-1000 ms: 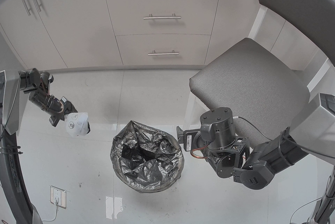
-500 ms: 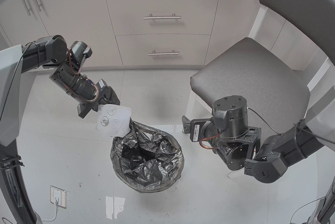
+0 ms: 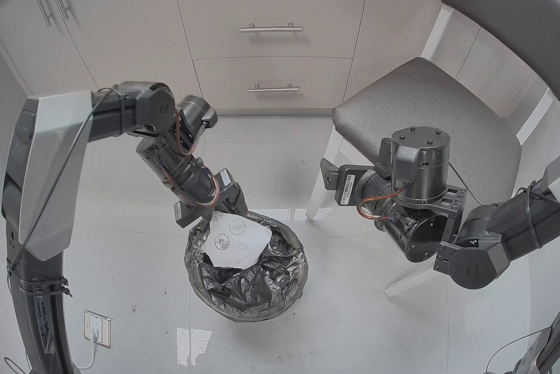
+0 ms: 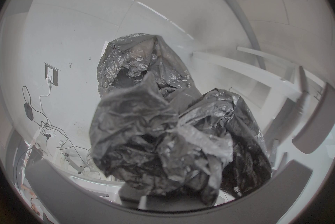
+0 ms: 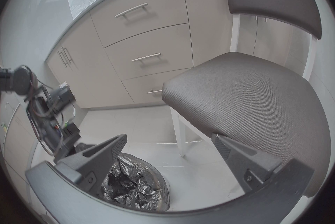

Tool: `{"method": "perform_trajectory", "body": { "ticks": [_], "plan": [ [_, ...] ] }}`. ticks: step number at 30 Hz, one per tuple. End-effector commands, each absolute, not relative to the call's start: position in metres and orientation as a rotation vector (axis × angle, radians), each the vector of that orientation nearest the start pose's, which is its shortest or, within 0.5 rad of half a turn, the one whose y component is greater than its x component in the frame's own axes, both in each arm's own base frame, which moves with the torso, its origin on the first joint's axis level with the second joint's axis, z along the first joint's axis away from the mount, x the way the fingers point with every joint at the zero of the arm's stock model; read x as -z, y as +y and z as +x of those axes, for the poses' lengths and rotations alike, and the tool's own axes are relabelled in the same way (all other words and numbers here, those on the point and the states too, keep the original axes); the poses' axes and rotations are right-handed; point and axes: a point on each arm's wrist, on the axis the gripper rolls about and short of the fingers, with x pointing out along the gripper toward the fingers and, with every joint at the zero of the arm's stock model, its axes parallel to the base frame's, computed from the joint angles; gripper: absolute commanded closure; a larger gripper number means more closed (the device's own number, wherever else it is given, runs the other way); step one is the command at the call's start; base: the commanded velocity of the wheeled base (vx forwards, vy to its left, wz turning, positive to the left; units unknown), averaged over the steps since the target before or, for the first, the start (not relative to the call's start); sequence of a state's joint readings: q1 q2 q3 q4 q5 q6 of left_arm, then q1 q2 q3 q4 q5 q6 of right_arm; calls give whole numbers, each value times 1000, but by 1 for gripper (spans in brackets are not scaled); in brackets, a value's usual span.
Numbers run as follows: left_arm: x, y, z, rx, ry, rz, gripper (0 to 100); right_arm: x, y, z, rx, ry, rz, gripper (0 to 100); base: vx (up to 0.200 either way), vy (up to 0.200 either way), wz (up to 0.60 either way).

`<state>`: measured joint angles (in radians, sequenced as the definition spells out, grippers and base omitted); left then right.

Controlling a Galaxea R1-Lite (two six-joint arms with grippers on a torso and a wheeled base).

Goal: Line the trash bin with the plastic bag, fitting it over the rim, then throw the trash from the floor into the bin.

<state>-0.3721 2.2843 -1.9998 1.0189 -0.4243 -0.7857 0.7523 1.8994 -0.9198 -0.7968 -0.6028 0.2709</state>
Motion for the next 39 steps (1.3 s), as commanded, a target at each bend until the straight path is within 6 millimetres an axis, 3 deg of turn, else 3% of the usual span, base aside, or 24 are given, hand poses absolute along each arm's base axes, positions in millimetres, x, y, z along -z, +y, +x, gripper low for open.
{"method": "perform_trajectory", "body": {
  "ticks": [1, 21, 39],
  "plan": [
    [-125, -169, 386, 83, 1592, -642, 100, -170, 228, 263, -131, 149, 168, 0, 0, 0, 0],
    [-117, -169, 387, 50, 1621, -652, 100, -158, 230, 265, -126, 176, 155, 0, 0, 0, 0],
    [-56, -172, 406, 5, 1681, -636, 100, -162, 227, 265, -119, 166, 163, 0, 0, 0, 0]
  ]
}}
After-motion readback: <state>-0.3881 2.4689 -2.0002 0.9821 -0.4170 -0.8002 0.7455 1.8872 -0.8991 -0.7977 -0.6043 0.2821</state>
